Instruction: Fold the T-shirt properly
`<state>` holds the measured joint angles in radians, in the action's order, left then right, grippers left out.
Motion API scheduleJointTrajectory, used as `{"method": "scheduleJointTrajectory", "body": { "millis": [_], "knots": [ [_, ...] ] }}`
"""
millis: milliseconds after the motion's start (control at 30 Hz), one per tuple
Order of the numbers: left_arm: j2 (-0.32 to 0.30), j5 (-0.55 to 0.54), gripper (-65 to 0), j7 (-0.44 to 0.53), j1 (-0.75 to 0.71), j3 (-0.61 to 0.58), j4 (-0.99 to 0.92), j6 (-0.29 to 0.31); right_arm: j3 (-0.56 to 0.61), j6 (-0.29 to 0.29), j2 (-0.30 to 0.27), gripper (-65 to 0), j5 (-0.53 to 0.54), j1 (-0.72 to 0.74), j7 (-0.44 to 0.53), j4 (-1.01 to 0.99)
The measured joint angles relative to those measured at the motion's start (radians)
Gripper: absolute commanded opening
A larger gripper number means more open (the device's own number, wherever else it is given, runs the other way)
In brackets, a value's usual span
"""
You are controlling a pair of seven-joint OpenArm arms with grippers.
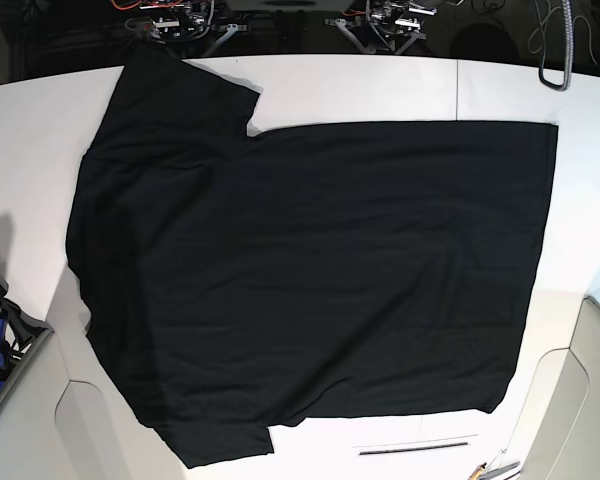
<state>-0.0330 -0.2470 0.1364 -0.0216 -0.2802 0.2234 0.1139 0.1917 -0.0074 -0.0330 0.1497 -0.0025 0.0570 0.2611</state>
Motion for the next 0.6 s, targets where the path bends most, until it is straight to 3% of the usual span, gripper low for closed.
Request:
{"method": "scheduleJointTrajectory", "body": {
  "millis": [600],
  "knots": [
    [0.0,0.0,-65.0,0.003,0.002,-0.001,0.006,0.0,0.0,0.0,0.0,-65.0,0.0,0.0,0.0,0.001]
  ]
}}
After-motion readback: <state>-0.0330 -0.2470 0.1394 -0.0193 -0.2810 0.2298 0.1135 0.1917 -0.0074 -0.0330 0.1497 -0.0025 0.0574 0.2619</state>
